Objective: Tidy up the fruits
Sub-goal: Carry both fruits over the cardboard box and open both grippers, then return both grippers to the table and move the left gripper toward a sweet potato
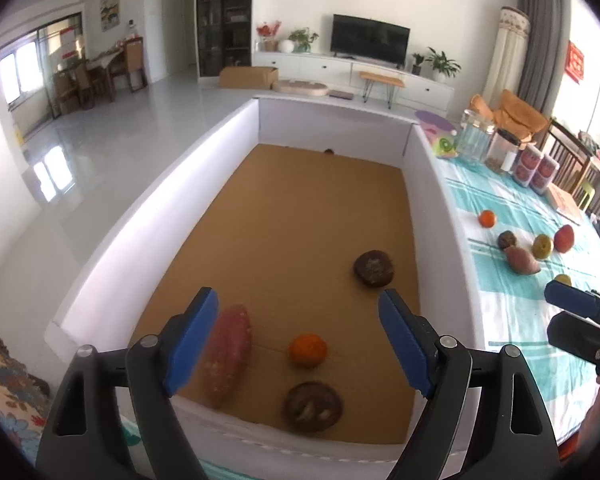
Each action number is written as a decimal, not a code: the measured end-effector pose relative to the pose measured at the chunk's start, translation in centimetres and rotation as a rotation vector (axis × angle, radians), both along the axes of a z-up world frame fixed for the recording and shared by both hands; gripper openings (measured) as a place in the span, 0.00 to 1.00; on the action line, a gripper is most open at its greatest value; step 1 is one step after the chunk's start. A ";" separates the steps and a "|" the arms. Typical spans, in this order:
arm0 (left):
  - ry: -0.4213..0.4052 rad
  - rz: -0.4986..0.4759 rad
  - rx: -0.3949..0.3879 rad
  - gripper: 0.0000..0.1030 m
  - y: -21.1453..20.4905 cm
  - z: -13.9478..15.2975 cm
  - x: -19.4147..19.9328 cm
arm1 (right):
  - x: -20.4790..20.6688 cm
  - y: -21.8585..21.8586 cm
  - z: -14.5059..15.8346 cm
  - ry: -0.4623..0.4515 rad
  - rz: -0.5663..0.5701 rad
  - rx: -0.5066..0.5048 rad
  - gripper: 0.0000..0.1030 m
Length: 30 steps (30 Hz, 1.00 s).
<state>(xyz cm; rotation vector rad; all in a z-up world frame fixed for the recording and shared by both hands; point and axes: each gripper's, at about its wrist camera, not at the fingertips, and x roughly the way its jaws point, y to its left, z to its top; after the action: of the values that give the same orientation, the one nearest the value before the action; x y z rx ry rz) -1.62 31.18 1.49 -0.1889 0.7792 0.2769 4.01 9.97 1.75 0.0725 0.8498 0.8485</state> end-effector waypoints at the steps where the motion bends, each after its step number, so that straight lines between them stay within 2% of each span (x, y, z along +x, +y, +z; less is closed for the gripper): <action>1: -0.008 -0.023 -0.004 0.83 -0.7 0.2 0.2 | 0.2 -2.1 -0.3 -0.004 -0.046 0.003 0.76; 5: -0.029 -0.135 -0.030 0.83 -4.5 1.1 1.4 | 1.1 -10.9 -2.3 -0.030 -0.266 -0.050 0.76; 8: -0.057 -0.236 -0.040 0.84 -8.8 1.8 2.2 | 0.7 -17.9 -4.2 -0.112 -0.472 -0.150 0.77; 10: -0.070 -0.310 -0.053 0.88 -12.3 2.0 2.9 | 0.9 -21.9 -5.6 -0.143 -0.618 -0.226 0.77; 14: -0.062 -0.477 -0.101 0.89 -19.5 0.6 4.5 | 2.2 -28.6 -7.8 -0.129 -0.810 -0.316 0.77; 16: -0.075 -0.520 -0.105 0.89 -22.3 -1.1 5.8 | 2.5 -31.2 -8.1 -0.082 -0.891 -0.293 0.77; 18: -0.067 -0.518 -0.085 0.89 -24.1 -3.1 7.4 | 2.5 -32.9 -8.3 -0.062 -0.927 -0.257 0.77; 22: 0.012 -0.482 -0.001 0.89 -25.6 -7.4 10.9 | 2.6 -33.5 -9.8 0.006 -0.973 -0.296 0.77; 26: 0.101 -0.481 0.095 0.89 -26.2 -10.9 12.3 | 3.3 -34.5 -11.1 0.061 -1.015 -0.296 0.77; 27: 0.125 -0.474 0.088 0.90 -26.1 -11.2 12.5 | 3.3 -34.5 -11.1 0.057 -1.016 -0.294 0.77; 30: 0.120 -0.435 0.051 0.89 -25.2 -11.1 12.3 | 3.3 -34.0 -11.2 0.056 -1.008 -0.316 0.80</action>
<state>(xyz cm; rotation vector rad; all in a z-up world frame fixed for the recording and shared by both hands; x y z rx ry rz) 10.71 5.98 -9.58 0.0480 0.9092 -0.1050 7.31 -24.05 -9.48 0.2236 0.8510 -0.2337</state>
